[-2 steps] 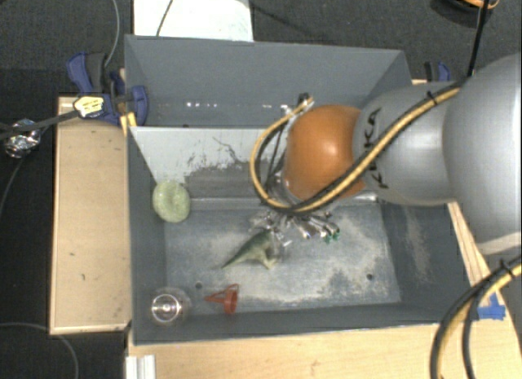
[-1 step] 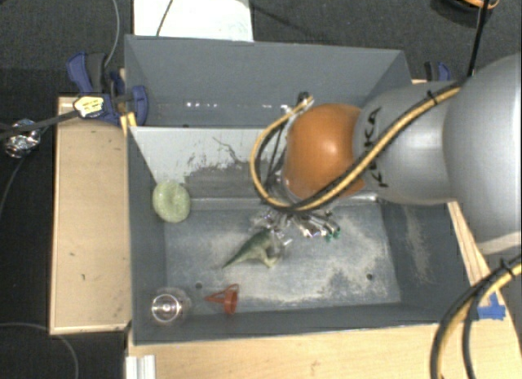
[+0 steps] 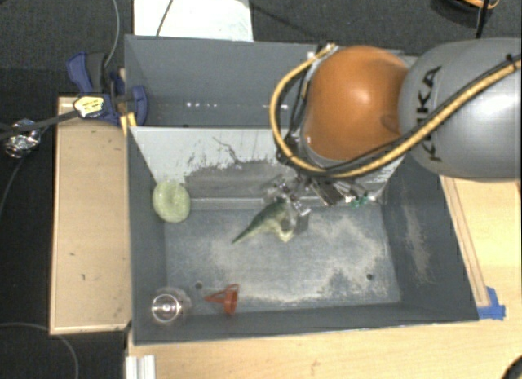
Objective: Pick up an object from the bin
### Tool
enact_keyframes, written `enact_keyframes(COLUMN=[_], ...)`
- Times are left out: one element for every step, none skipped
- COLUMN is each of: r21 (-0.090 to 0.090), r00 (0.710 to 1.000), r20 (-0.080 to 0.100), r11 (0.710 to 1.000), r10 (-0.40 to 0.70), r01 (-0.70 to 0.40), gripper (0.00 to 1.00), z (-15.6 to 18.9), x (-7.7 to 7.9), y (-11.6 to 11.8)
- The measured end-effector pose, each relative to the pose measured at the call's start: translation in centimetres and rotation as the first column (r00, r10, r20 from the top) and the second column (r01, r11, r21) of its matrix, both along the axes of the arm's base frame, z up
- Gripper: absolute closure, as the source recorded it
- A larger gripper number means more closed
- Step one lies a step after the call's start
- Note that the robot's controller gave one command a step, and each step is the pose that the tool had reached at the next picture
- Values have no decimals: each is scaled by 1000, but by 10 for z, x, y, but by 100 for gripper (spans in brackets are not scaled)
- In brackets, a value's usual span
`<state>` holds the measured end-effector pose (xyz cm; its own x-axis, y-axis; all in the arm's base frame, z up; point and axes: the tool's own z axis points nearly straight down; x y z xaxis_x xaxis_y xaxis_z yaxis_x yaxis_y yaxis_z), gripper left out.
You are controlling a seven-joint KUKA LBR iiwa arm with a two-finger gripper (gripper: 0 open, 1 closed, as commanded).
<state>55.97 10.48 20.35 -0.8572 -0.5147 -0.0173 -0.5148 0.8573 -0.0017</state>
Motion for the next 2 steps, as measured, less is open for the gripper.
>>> enact_keyframes(r21=[0, 0], r00=[1000, 1000], r20=[-2, -3], r11=[1000, 1000], r10=[-3, -5], r01=[3, 5], gripper=[100, 100], z=[-1, -1], x=[-1, -1], y=[0, 0])
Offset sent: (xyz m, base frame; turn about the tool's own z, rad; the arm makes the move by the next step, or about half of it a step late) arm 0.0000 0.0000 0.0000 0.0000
